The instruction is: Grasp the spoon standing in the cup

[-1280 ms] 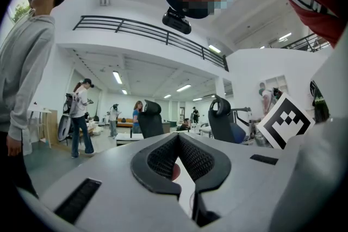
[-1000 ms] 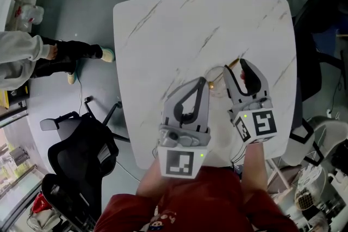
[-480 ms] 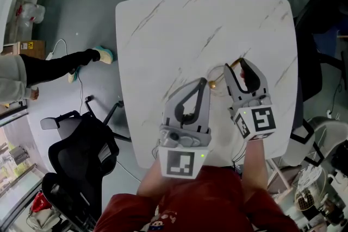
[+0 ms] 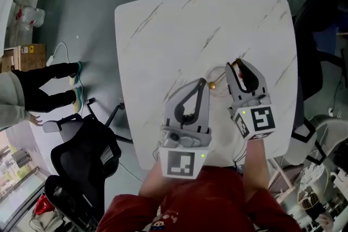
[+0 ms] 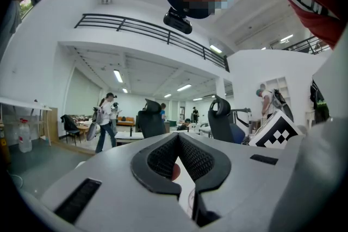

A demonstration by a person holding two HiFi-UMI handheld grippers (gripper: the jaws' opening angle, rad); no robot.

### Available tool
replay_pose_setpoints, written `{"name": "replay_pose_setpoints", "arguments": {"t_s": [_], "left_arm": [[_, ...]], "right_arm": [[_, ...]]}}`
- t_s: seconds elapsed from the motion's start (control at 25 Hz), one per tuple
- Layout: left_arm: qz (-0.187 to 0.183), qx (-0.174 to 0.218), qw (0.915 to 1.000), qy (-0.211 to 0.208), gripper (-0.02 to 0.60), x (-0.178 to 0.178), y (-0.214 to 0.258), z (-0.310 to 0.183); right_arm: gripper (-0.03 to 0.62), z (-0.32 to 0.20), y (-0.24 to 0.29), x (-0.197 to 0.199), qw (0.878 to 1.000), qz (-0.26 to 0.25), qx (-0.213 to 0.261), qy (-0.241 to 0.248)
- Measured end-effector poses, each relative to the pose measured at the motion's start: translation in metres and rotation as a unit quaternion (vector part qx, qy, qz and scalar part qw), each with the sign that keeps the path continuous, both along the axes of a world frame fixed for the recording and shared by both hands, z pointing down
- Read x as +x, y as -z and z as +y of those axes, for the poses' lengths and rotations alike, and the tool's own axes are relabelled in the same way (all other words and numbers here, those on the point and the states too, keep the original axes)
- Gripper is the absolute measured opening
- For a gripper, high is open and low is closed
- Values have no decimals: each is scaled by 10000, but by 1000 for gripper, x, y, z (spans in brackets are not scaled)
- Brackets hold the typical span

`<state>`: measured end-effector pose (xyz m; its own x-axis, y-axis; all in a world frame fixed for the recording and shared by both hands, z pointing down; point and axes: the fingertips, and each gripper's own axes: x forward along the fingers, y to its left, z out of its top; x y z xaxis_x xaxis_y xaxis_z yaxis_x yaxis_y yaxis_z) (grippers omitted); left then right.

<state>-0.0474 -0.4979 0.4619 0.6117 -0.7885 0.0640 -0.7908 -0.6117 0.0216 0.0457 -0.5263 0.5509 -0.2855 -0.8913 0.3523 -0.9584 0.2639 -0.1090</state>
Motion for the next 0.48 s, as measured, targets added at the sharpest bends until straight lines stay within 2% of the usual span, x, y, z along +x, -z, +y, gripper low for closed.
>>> {"name": "replay_pose_setpoints", "arguments": {"t_s": [0.48], "left_arm": [[26, 18, 10000, -12, 9, 4, 2, 3]], "right_arm": [[41, 3, 1, 6, 9999, 72, 22, -91]]}}
